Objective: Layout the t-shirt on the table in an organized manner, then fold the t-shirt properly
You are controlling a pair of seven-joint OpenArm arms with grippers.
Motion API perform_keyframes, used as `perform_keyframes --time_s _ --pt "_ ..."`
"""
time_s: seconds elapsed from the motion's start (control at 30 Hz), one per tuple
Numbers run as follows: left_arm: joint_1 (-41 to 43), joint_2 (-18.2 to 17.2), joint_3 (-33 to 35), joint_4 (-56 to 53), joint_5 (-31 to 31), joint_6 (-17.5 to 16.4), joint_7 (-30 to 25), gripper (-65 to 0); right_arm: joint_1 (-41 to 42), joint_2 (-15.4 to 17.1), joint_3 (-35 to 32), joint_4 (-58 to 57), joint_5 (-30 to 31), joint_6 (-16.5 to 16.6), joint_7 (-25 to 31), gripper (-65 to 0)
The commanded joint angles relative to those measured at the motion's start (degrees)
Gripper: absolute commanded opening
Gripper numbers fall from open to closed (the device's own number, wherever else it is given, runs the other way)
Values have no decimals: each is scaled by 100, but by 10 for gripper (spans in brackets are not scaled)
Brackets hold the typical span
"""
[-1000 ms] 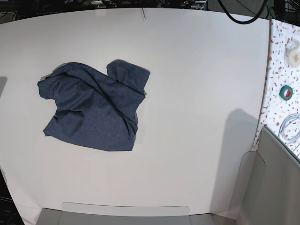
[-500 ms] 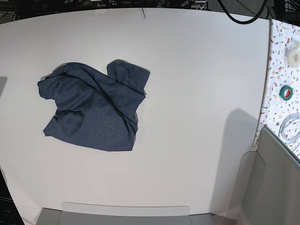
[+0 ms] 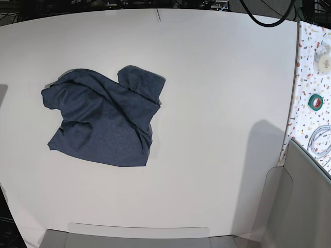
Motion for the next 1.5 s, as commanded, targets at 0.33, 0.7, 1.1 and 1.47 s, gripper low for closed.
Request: perform_keyframes --time_s 0.33,0.7,1.1,1.47 --pt "1549 11 -15 1845 3 5 -189 -650 -1368 261 23 1292 56 -6 17 -650" --pt "3351 -7 3 4166 3 5 -180 -650 -3223 586 76 3490 65 -6 17 -650" --pt "5444 -525 381 7172 -67 5 -40 -650 -5148 780 507 6162 56 -6 8 -650" --pt "6824 -1694 610 10021 -1096 5 514 -650 -6255 1008 1395 8492 21 -6 -10 -650"
